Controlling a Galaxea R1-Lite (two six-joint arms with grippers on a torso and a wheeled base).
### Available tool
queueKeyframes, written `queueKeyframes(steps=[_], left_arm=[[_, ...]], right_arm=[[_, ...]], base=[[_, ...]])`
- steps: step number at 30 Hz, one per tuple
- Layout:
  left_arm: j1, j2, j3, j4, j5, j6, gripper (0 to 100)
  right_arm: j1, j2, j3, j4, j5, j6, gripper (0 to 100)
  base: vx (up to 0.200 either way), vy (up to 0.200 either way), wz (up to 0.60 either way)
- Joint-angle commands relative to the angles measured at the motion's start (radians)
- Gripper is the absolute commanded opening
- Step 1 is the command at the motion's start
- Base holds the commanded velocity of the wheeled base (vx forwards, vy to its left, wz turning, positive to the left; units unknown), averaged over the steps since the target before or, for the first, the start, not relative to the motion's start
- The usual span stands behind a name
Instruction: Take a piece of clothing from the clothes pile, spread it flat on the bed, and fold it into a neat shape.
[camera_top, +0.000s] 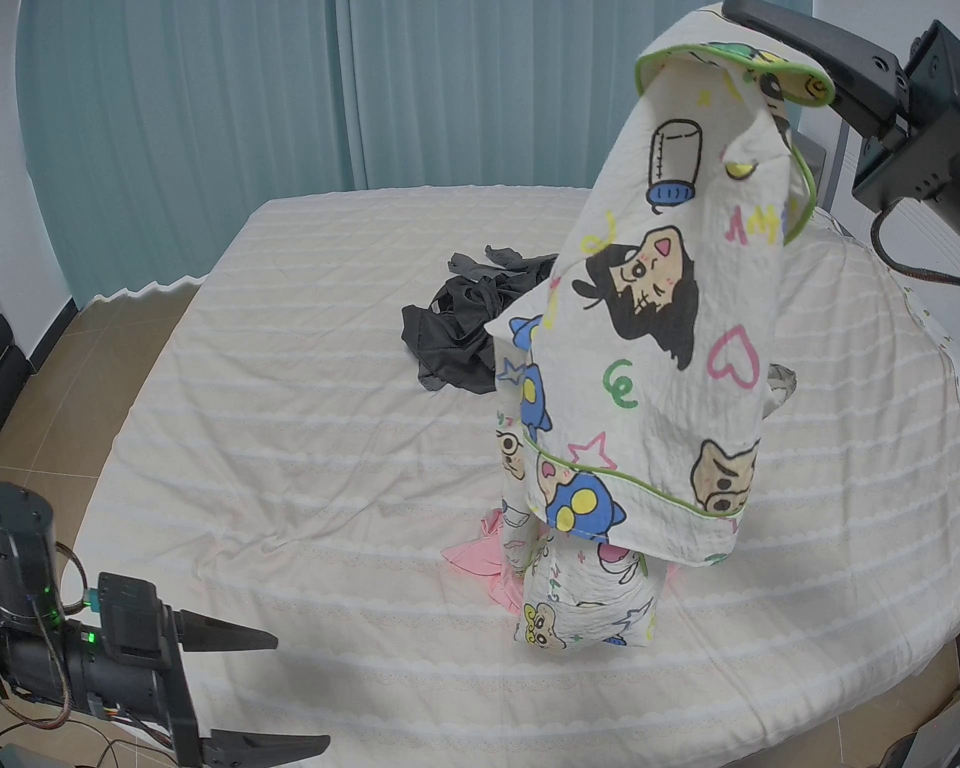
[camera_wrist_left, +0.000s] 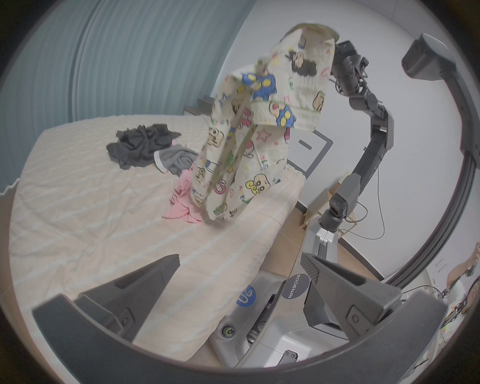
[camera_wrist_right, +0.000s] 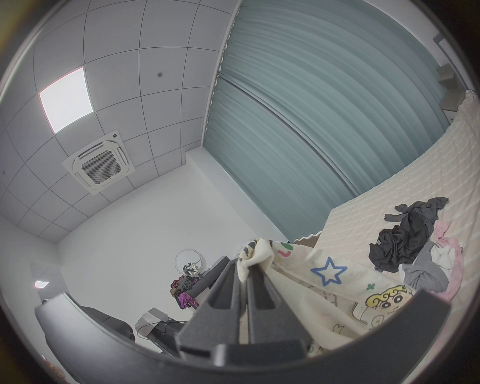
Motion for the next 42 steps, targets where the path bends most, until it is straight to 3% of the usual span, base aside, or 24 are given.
queueKeyframes(steps=[1,8,16,21,28,30,38,39,40,42], left_arm=[[-0.013,0.17,0.02,-0.089,0.001,0.002,100],[-0.03,0.377,0.069,-0.362,0.107,-0.009,100],[-0.086,0.474,0.079,-0.467,0.121,-0.021,100],[-0.163,0.482,0.077,-0.497,0.124,-0.114,100],[-0.238,0.532,0.073,-0.625,0.219,-0.23,100],[-0.273,0.586,0.062,-0.695,0.279,-0.291,100],[-0.33,0.763,0.011,-0.939,0.492,-0.399,100],[-0.33,0.763,0.011,-0.939,0.492,-0.399,100],[-0.339,0.802,-0.015,-0.977,0.584,-0.411,100],[-0.339,0.822,-0.03,-1.004,0.647,-0.413,100]], right_arm=[[0.028,0.006,-0.004,-0.001,-0.001,0.002,0],[0.034,-0.025,0.01,-0.001,0.001,0.005,0],[0.034,-0.025,0.013,-0.001,0.001,0.008,0],[0.036,-0.016,0.01,-0.002,0.002,0.008,0],[0.04,-0.002,0.01,-0.004,0.002,0.009,0],[0.049,0.001,0.01,-0.004,0.001,0.011,0],[0.051,-0.001,0.012,-0.004,-0.001,0.011,0],[0.051,-0.001,0.012,-0.004,-0.001,0.011,0],[0.051,-0.001,0.013,-0.004,-0.001,0.011,0],[0.051,-0.001,0.013,-0.004,-0.001,0.011,0]], base=[[0.0,0.0,0.0],[0.0,0.0,0.0],[0.0,0.0,0.0],[0.0,0.0,0.0],[0.0,0.0,0.0],[0.0,0.0,0.0],[0.0,0.0,0.0],[0.0,0.0,0.0],[0.0,0.0,0.0],[0.0,0.0,0.0]])
